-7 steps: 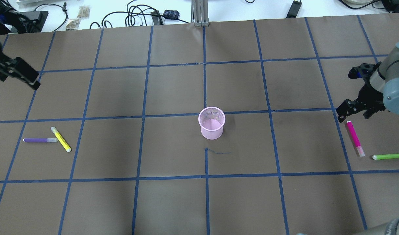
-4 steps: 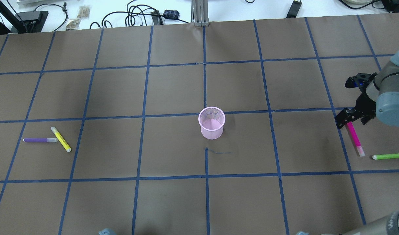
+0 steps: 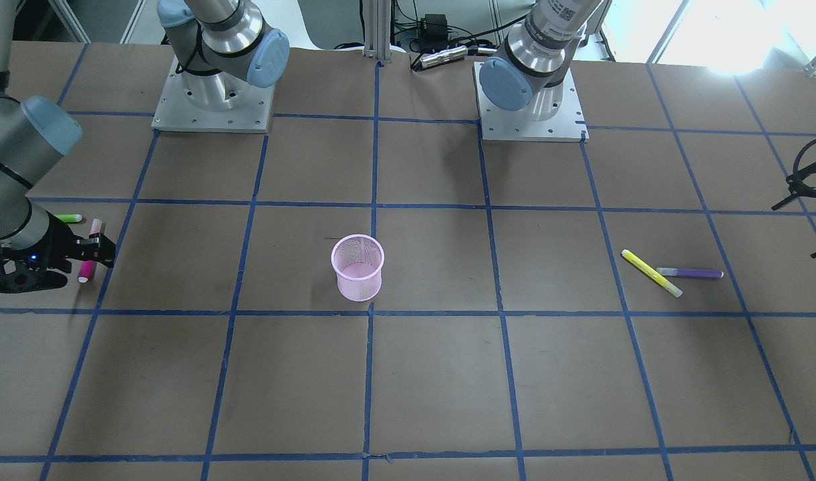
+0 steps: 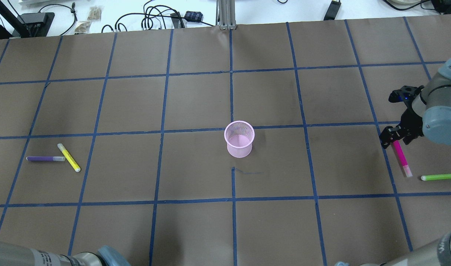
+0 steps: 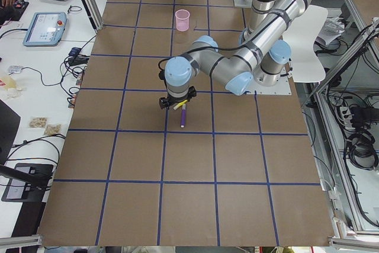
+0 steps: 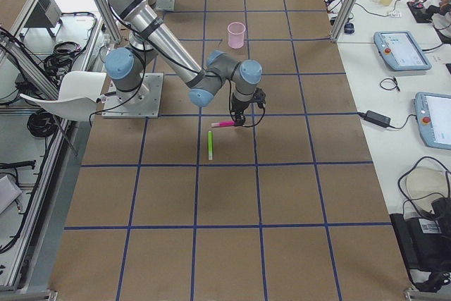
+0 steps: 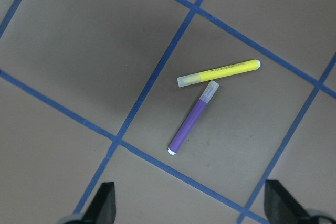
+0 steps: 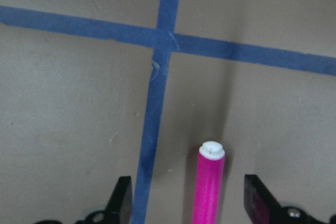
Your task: Insert purple and pink pens into pink cup
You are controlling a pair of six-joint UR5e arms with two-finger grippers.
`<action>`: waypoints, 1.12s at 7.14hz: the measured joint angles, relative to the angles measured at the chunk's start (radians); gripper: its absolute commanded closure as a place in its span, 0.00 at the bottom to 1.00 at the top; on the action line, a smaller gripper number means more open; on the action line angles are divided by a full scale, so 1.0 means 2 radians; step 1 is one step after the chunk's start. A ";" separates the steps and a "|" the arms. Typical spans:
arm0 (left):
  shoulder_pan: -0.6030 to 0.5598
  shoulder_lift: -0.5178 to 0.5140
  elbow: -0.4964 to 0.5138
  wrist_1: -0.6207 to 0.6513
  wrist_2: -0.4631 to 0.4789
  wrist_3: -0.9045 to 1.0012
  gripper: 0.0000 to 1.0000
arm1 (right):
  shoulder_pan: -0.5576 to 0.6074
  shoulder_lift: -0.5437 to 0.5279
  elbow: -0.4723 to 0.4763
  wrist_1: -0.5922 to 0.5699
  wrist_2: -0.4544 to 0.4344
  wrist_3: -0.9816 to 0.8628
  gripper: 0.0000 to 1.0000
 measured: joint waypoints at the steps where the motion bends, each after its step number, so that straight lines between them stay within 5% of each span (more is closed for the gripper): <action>1: 0.008 -0.027 0.004 0.000 -0.017 0.054 0.06 | 0.000 0.003 -0.003 0.000 0.000 0.001 0.44; 3: 0.022 -0.077 0.007 -0.001 -0.045 0.133 0.10 | -0.001 0.006 -0.006 0.000 0.000 0.002 0.55; 8: 0.042 -0.152 0.007 -0.023 -0.072 0.192 0.17 | -0.002 0.009 -0.007 -0.002 -0.001 0.006 0.55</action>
